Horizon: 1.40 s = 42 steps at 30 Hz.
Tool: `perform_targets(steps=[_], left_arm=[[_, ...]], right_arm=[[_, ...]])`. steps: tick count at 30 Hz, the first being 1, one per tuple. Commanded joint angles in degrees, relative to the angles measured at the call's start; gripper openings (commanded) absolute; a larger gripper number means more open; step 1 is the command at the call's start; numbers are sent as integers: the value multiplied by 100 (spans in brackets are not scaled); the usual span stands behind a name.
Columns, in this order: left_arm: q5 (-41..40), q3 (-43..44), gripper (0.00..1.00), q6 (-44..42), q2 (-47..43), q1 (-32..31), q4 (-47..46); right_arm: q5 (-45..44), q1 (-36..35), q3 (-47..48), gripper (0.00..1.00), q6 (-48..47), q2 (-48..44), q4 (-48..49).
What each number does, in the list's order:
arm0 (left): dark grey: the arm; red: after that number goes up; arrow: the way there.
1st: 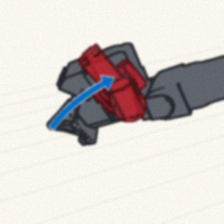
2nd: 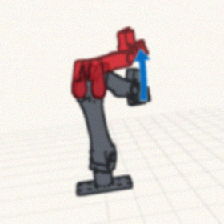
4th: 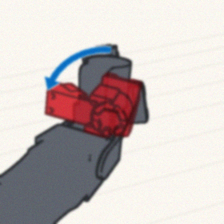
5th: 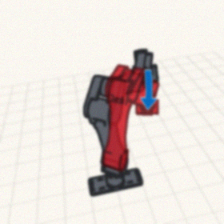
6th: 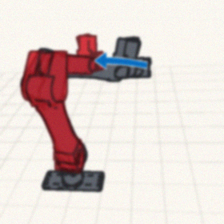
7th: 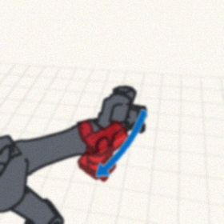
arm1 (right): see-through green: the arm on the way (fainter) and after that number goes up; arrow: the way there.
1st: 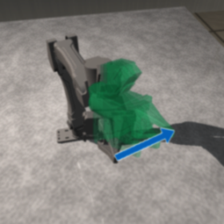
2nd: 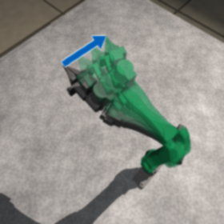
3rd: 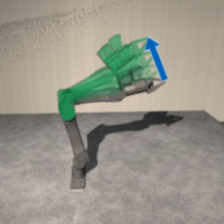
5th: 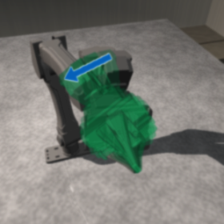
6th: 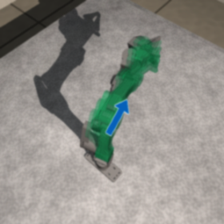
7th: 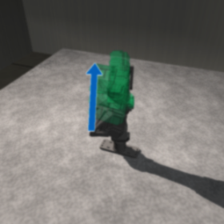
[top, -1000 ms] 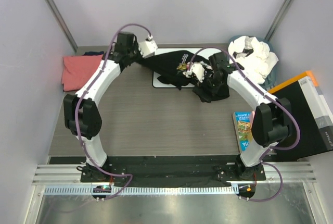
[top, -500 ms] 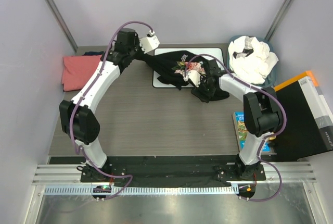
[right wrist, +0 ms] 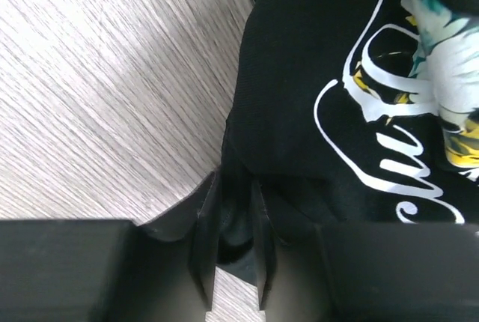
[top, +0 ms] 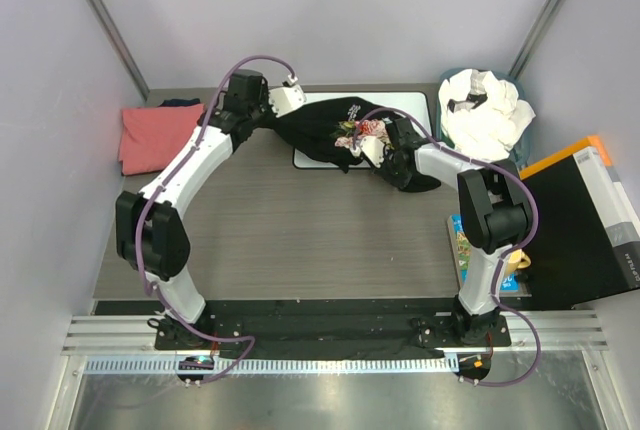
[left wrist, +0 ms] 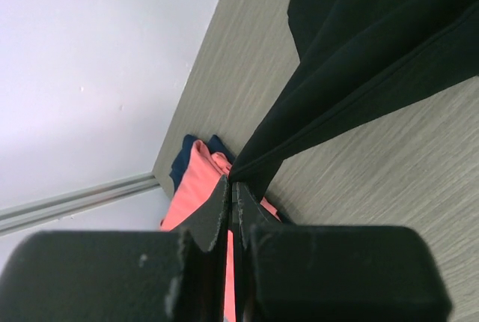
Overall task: Fold and stack the t-shirts
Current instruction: Flatten out the tshirt
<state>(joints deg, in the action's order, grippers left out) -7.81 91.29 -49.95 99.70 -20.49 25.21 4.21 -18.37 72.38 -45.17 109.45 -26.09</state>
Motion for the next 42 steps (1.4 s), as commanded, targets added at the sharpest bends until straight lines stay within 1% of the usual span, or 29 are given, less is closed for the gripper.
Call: perform_targets(steps=[1,2,4,6,7,10,11,14,16,18,19,20,21,25,28,31,34,35,38,41,42], left_arm=[[-54,-260,0,-50,-399,45,-473],[-54,-304,0,-50,-425,45,-578],[-80,-445,0,-102,-460,45,-710],[-246,-463,0,-164,-539,63,-965],[-299,-436,0,-225,-574,80,-1044],[-449,-182,0,-365,-671,194,-1273],[-475,-103,0,-418,-697,273,-1378],[-572,100,0,-663,-855,414,-1685],[-625,153,0,-770,-1013,484,-1861],[-695,161,0,-875,-1119,563,-2098],[-791,144,0,-910,-1233,607,-2169],[-853,109,0,-937,-1286,625,-2370],[-906,4,0,-1024,-1365,651,-2485],[-1029,-348,0,-1174,-1839,801,-3547],[-994,-559,0,-1175,-2077,845,-3908],[-933,-805,0,-1288,-2402,871,-4111],[-941,-1033,0,-1385,-2631,950,-4209],[-950,-1086,0,-1377,-2657,968,-4174],[-950,-1235,0,-1341,-2745,1012,-4112],[-906,-1315,0,-1350,-2746,1012,-4138],[-889,-1306,0,-1333,-2728,1012,-4130]], right_arm=[[-174,-9,39,8,-132,-64,227],[-236,-9,66,1,-124,-81,331],[-394,-9,179,1,-193,-230,341],[-727,-9,495,1,-238,-449,332],[-763,-9,618,1,-273,-755,332],[-868,-9,1224,1,-624,-1284,315],[-912,-9,1313,1,-973,-1634,341],[-1255,17,1489,1,-1667,-2171,585],[-1413,70,1411,1,-1986,-2453,893],[-1633,202,1113,1,-2485,-2865,1473],[-1686,246,833,1,-2619,-2990,1701],[-1747,368,700,1,-2759,-3130,2086],[-1774,421,568,1,-2891,-3340,2255],[-1687,773,-125,1,-2919,-3790,3072],[-1441,967,-670,1,-3094,-4009,3363],[-1431,1063,-988,1,-3095,-3950,3943],[-1756,1221,-1042,1,-3156,-3695,4891],[-1852,1274,-998,1,-3147,-3450,5242],[-2081,1459,-673,1,-2973,-2957,5474],[-2143,1486,-497,1,-2945,-2588,5570],[-2178,1486,-497,3,-2936,-2499,5623]])
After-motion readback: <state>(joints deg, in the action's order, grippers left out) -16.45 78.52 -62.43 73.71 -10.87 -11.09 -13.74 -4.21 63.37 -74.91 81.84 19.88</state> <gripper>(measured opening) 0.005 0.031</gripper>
